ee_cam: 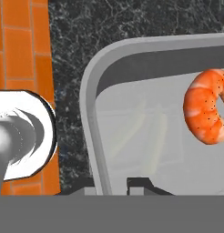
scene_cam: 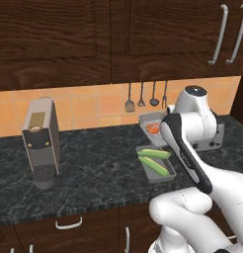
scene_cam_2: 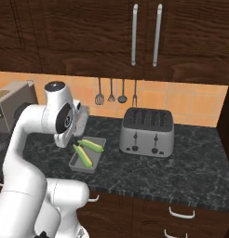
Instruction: Take the meat container that has the shrimp and place it on the second highest rack of the freezer. Then take the vegetable container that has the corns and place it on the highest rack of the freezer.
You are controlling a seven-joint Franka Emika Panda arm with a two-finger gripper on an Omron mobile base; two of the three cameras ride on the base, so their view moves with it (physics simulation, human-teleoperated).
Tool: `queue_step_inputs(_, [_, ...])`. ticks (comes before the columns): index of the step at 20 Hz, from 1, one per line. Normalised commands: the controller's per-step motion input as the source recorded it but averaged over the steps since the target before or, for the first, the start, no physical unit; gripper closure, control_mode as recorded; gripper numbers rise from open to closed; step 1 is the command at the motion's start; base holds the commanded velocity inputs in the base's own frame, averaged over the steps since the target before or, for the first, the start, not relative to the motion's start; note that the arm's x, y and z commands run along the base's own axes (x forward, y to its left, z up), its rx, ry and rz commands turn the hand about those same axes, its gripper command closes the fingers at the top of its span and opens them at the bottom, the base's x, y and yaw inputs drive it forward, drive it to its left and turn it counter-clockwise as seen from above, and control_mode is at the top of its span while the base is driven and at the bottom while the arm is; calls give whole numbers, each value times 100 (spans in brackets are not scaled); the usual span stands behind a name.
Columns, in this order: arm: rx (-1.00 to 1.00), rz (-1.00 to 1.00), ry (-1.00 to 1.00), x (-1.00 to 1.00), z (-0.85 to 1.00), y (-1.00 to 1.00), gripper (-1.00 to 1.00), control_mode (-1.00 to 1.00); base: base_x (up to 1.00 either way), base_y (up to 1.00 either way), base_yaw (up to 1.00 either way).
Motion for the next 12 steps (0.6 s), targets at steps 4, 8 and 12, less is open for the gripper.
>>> queue_step_inputs(4, [0,-16,-7,-58,4,-39,100,-100,0,0,0])
queue_step_inputs(8, [7,-3,-6,-46,0,-53,100,-100,0,0,0])
queue_step_inputs(12, [1,0,-4,-53,0,-20,100,-100,0,0,0])
